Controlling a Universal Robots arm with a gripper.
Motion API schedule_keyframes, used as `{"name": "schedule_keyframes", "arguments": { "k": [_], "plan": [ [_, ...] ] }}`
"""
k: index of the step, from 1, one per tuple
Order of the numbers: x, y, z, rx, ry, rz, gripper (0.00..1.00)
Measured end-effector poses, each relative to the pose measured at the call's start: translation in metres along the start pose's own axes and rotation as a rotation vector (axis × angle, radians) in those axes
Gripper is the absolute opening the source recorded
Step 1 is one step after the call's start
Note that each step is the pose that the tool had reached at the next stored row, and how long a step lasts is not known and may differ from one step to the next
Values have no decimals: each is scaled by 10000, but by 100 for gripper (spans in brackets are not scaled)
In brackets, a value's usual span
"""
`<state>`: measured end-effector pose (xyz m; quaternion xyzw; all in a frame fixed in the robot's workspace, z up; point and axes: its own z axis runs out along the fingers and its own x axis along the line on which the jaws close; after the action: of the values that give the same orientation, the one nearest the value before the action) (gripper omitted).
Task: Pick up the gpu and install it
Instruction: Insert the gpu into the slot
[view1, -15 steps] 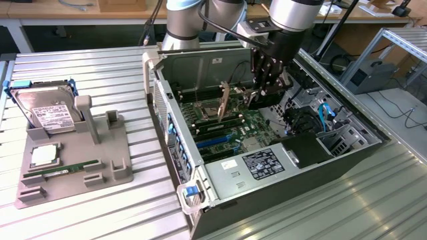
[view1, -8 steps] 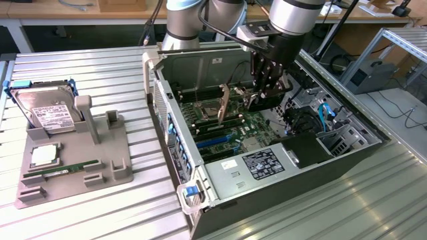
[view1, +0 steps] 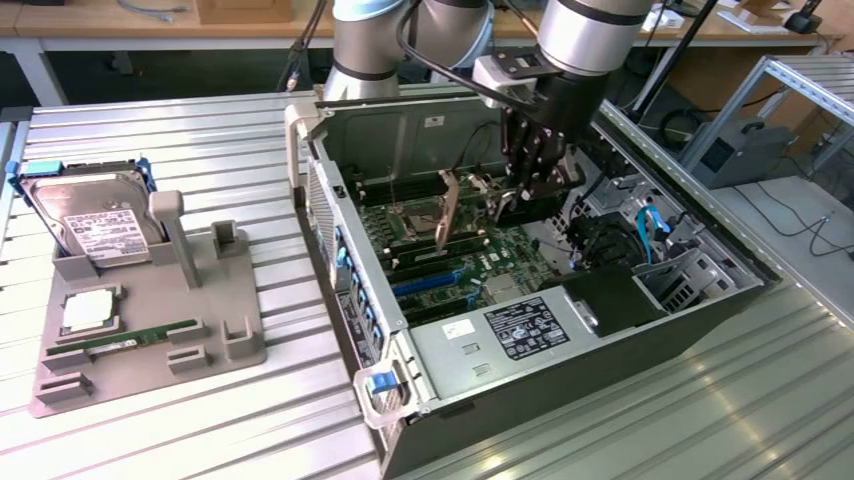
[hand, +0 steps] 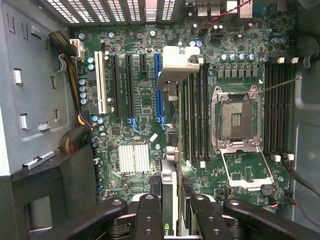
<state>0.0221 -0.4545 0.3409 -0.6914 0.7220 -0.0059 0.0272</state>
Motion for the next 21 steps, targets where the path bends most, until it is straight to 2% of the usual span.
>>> {"name": "schedule_keyframes", "arguments": {
  "k": [21],
  "plan": [
    [56,5,106,0,0,0,27]
  ]
}}
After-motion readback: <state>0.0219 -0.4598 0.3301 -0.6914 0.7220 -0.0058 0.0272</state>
